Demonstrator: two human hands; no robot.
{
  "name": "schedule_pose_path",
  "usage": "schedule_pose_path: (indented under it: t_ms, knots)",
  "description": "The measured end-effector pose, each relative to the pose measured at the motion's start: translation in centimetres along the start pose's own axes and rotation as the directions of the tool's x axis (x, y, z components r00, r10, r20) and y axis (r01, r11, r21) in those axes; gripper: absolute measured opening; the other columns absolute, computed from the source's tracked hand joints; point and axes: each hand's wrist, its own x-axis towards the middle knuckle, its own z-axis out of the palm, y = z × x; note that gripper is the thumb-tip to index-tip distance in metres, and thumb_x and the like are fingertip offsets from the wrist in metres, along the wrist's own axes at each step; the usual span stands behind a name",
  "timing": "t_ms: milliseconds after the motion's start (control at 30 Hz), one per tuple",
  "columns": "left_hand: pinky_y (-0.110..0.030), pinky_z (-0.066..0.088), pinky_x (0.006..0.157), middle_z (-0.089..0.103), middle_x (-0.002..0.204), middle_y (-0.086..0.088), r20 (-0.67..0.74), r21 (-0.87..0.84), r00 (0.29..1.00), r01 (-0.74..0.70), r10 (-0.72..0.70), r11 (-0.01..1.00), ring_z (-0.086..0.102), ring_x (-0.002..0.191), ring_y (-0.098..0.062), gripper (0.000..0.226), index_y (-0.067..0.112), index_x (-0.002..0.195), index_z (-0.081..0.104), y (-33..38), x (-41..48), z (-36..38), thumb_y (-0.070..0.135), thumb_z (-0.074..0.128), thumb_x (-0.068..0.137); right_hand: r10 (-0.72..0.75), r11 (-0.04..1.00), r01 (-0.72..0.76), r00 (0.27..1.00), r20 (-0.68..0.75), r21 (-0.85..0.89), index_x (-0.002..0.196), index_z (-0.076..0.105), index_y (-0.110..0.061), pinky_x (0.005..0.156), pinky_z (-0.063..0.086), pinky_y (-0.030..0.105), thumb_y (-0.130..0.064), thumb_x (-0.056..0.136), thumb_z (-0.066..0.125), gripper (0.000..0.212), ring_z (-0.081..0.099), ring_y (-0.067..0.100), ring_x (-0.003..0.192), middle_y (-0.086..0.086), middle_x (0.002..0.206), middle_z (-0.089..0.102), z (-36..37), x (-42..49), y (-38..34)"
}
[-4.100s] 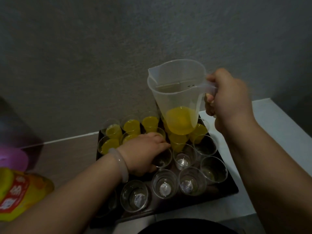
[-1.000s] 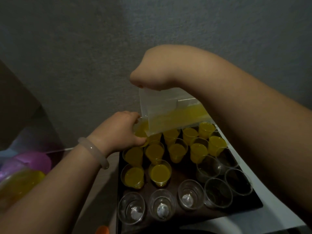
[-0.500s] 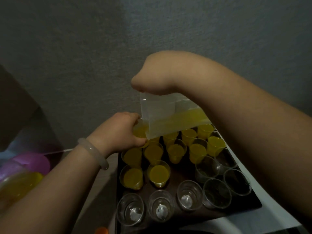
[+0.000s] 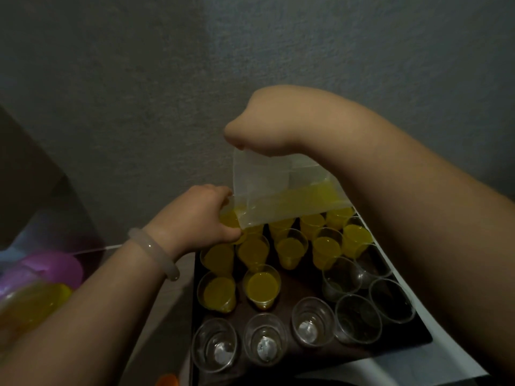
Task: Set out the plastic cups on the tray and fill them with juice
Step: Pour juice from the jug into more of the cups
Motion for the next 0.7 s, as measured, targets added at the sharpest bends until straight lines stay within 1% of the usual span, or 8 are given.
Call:
schedule_pose_path:
  t_ms: [133,200,267,333,367,433,533,700]
  knots:
    - [-0.025,0.048,0.084,0.060,0.119,0.001,-0.005,-0.012,1.000,0.013,-0.013,1.000,0.057,0.105,-0.013,0.070,0.021,0.130,0.053,0.0,-0.2,-0.1,0.048,0.074,0.069,0.067,0.996,-0.066,0.997,-0.023,0.061,0.067,0.048,-0.016,0.048,0.025,0.026,-0.031,0.094,0.042,0.032,0.039,0.012,0.058,0.001,0.068,0.045,0.6,-0.7,1.0]
    - [-0.024,0.047,0.086,0.059,0.122,0.000,-0.011,-0.012,1.000,0.022,-0.022,1.000,0.056,0.108,-0.013,0.074,0.018,0.134,0.050,0.0,-0.3,-0.2,0.047,0.075,0.070,0.148,0.973,-0.138,0.988,-0.042,0.186,0.064,0.049,-0.017,0.049,0.026,0.028,-0.034,0.091,0.046,0.032,0.042,0.015,0.058,0.002,0.065,0.047,0.8,-0.9,1.9]
    - [-0.022,0.045,0.087,0.058,0.125,0.001,-0.009,-0.023,1.000,0.026,-0.026,0.999,0.055,0.110,-0.012,0.076,0.018,0.137,0.046,0.0,-0.4,-0.3,0.045,0.075,0.072,0.224,0.930,-0.201,0.974,-0.038,0.309,0.059,0.051,-0.016,0.049,0.028,0.028,-0.035,0.087,0.050,0.033,0.045,0.015,0.051,0.000,0.051,0.051,1.2,-1.4,3.2]
    - [-0.021,0.045,0.086,0.057,0.125,0.002,-0.011,-0.034,1.000,0.029,-0.029,0.999,0.055,0.110,-0.011,0.077,0.019,0.139,0.045,0.1,-0.5,-0.4,0.045,0.076,0.073,0.292,0.868,-0.249,0.956,-0.035,0.429,0.053,0.049,-0.016,0.045,0.028,0.026,-0.035,0.085,0.052,0.037,0.040,0.009,0.033,-0.006,0.033,0.044,1.5,-2.1,4.5]
    - [-0.021,0.045,0.086,0.058,0.125,0.002,-0.019,-0.039,0.999,0.031,-0.032,0.999,0.055,0.109,-0.011,0.077,0.019,0.138,0.046,0.2,-0.4,-0.5,0.044,0.076,0.073,0.323,0.837,-0.265,0.945,-0.041,0.478,0.051,0.048,-0.016,0.042,0.027,0.024,-0.035,0.084,0.053,0.038,0.036,0.007,0.028,-0.006,0.030,0.041,1.6,-2.4,5.1]
    - [-0.023,0.047,0.087,0.059,0.123,0.001,-0.040,-0.053,0.998,0.036,-0.039,0.998,0.056,0.108,-0.012,0.074,0.018,0.136,0.049,0.4,-0.4,-0.5,0.043,0.077,0.072,0.386,0.739,-0.286,0.922,-0.036,0.610,0.052,0.049,-0.015,0.040,0.027,0.021,-0.035,0.082,0.054,0.036,0.037,0.010,0.029,-0.005,0.033,0.041,2.1,-3.0,6.4]
    - [-0.024,0.047,0.089,0.060,0.121,0.001,-0.071,-0.076,0.996,0.042,-0.047,0.996,0.057,0.107,-0.012,0.072,0.018,0.134,0.051,0.9,-0.3,-0.6,0.041,0.078,0.071,0.461,0.547,-0.267,0.887,-0.019,0.793,0.052,0.050,-0.016,0.047,0.027,0.031,-0.032,0.079,0.055,0.032,0.035,0.018,0.038,0.002,0.043,0.043,2.9,-3.8,8.1]
    - [-0.020,0.044,0.084,0.062,0.117,0.003,-0.094,-0.078,0.995,0.019,-0.026,0.997,0.057,0.101,-0.008,0.073,0.018,0.133,0.052,1.5,-0.3,-0.7,0.043,0.078,0.069,0.532,0.366,-0.202,0.847,-0.026,0.909,0.035,0.050,-0.017,0.045,0.026,0.028,-0.028,0.081,0.052,0.048,0.033,0.014,0.032,-0.001,0.037,0.042,4.6,-4.8,10.1]
